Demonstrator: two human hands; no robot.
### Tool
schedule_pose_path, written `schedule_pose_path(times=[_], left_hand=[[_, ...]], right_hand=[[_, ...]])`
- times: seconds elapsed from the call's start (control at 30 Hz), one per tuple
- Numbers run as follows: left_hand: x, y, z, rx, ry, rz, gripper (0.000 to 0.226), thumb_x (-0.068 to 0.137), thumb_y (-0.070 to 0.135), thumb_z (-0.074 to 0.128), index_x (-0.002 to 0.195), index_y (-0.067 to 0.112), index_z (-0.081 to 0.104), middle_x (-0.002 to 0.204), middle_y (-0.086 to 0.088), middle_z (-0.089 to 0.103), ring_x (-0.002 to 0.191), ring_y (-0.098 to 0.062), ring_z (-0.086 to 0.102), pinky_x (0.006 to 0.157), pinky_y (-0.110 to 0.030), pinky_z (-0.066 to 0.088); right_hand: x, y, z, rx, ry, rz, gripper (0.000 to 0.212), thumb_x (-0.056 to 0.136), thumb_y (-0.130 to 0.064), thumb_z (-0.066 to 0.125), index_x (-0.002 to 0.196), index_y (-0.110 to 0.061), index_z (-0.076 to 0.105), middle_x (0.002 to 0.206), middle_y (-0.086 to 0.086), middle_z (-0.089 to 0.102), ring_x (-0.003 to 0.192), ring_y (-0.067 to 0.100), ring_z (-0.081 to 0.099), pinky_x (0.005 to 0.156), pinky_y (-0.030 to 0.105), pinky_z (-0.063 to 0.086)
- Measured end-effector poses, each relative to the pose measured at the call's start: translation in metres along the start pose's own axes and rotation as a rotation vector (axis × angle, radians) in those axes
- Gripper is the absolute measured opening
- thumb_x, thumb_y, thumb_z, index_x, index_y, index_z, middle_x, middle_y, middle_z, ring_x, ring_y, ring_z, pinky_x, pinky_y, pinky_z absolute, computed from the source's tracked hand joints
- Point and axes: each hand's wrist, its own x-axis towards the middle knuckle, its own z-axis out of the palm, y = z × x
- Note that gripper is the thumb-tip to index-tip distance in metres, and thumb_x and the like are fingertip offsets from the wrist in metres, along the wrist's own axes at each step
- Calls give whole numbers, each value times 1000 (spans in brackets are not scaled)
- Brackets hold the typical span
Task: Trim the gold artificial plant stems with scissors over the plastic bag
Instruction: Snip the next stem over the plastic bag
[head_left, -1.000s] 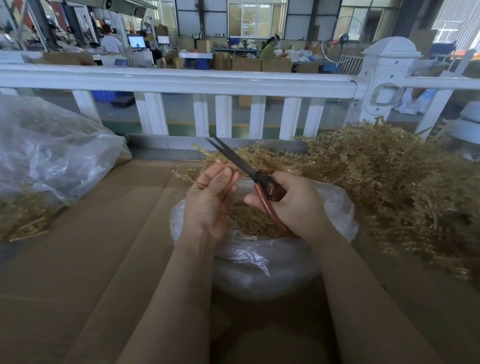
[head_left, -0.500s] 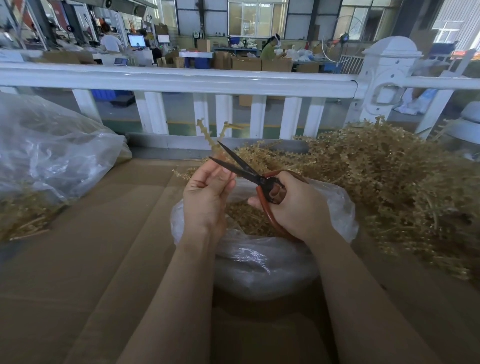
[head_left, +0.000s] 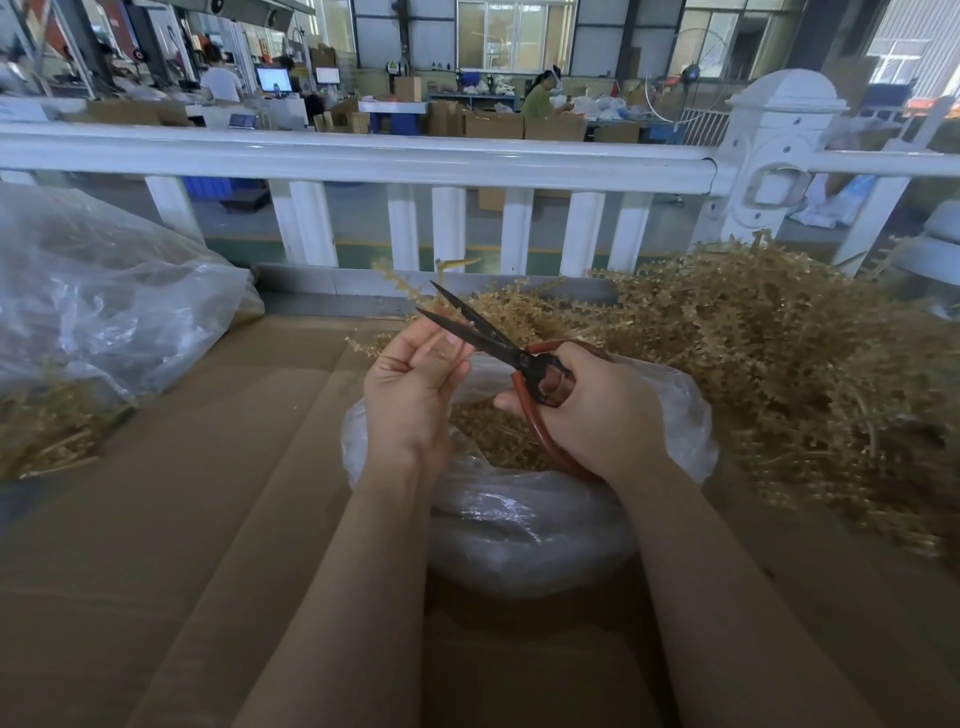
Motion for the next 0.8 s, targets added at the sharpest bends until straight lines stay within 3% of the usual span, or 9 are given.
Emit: schedule_pose_path(times=[0.33,0.57,0.7,0.8], left_hand=[[1,-1,-2,-12,8,-10,17,88,1,66,103,9,69,85,1,76,76,-6,70,68,-16,55],[1,0,-4,-3,15,-13,17,86,3,67,102,8,69,87,-1,75,78,-8,70,69,-17,55],[0,1,-3,-3,18,-11,21,81,7,70,102,9,70,86,0,76,78,-8,71,68,-17,55],[0,1,-3,30,-4,-19,15,88,1,65,96,13,70,83,2,76,76,-7,71,68,-17,54]], right_hand=[[-1,-1,0,-26,7,15,57,69,-87,55,93,-36,65,67,-19,60,65,-7,52,53,15,35],[-1,-2,1,-19,22,4,65,65,-94,43,89,-37,63,63,-17,57,62,-4,52,53,17,37],[-1,-2,1,-3,27,9,66,64,-95,43,90,-38,64,64,-17,60,63,-3,55,53,18,40],[-1,-2,0,-24,16,15,63,65,-93,48,92,-38,63,65,-20,59,62,-8,52,51,16,36]])
